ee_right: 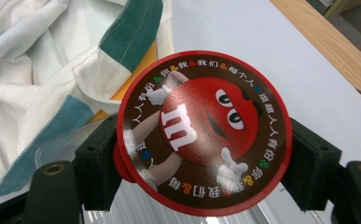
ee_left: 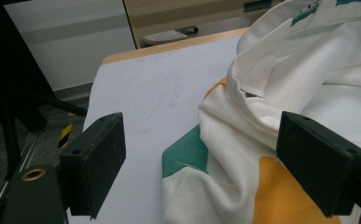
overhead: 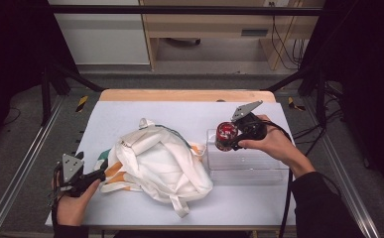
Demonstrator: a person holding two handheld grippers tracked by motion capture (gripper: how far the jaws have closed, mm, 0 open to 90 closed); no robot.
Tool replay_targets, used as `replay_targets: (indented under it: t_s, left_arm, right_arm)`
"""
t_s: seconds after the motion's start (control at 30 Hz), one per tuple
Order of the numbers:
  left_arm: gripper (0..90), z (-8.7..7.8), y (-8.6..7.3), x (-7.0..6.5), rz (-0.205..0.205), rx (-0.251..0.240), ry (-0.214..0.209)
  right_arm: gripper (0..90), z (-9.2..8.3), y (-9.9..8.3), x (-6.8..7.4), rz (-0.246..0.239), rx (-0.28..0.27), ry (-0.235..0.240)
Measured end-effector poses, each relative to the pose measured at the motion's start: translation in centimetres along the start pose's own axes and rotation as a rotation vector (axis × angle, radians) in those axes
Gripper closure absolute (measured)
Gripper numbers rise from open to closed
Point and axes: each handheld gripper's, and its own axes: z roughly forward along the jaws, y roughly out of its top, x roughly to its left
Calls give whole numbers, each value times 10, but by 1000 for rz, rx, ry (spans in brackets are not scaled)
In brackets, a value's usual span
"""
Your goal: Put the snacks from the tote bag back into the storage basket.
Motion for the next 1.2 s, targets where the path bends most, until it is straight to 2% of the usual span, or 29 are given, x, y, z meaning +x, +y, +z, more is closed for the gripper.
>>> replay_targets:
  t_s: [0.23, 0.5, 1.2]
  left_arm:
    - [156, 0, 0, 1, 14, 1, -4]
    - [156, -1, -1, 1, -1, -1, 4]
    - [156, -2, -1, 1, 0, 1, 2]
  right_arm:
    - [257, 3, -1, 0, -14, 1, 13]
    - [257, 11, 1, 2, -33, 14, 11]
    - [257, 32, 3, 6, -31, 37, -1]
